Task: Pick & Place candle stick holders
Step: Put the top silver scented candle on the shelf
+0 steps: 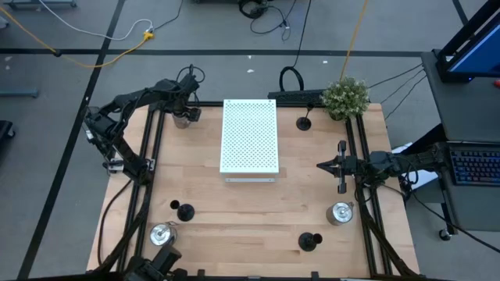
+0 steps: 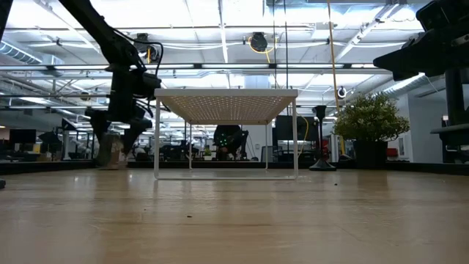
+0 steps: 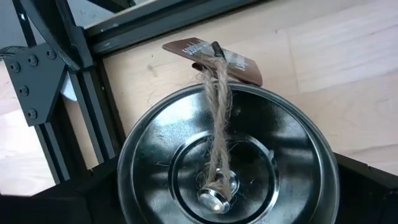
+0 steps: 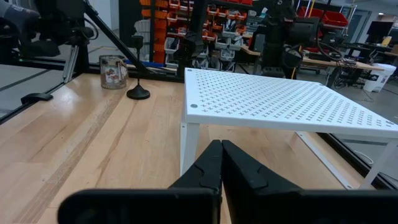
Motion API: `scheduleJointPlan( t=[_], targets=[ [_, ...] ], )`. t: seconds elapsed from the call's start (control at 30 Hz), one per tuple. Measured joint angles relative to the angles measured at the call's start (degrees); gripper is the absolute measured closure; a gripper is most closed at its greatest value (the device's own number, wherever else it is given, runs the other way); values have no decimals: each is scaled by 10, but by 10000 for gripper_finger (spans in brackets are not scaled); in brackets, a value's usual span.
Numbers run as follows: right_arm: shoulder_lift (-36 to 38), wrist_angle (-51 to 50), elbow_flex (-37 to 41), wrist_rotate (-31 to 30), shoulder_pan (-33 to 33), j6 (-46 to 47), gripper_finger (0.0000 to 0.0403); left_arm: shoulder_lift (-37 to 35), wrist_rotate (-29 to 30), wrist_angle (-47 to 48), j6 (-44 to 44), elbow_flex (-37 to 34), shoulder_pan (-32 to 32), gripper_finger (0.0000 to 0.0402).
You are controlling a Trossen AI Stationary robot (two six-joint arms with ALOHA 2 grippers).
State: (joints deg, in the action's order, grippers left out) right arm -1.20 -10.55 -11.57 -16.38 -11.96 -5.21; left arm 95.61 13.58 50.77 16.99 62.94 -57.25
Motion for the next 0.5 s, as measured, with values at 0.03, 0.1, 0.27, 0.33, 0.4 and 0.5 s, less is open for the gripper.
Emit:
scheduleJointPlan(
  t=[0.03,0.1,0.27,0.33,0.4,0.5],
  targets=[
    [0,0,0,0,0,0,403,0,0,-4,1,0,0,2],
    [0,0,0,0,0,0,403,0,0,-10,9,0,0,2],
    [0,0,0,0,0,0,403,0,0,-12,23,0,0,2],
    [0,0,0,0,0,0,403,0,0,-12,25,0,0,2],
    [0,0,0,0,0,0,403,0,0,-11,26,0,0,2],
    [0,0,0,0,0,0,403,0,-1,-11,24,0,0,2]
  ],
)
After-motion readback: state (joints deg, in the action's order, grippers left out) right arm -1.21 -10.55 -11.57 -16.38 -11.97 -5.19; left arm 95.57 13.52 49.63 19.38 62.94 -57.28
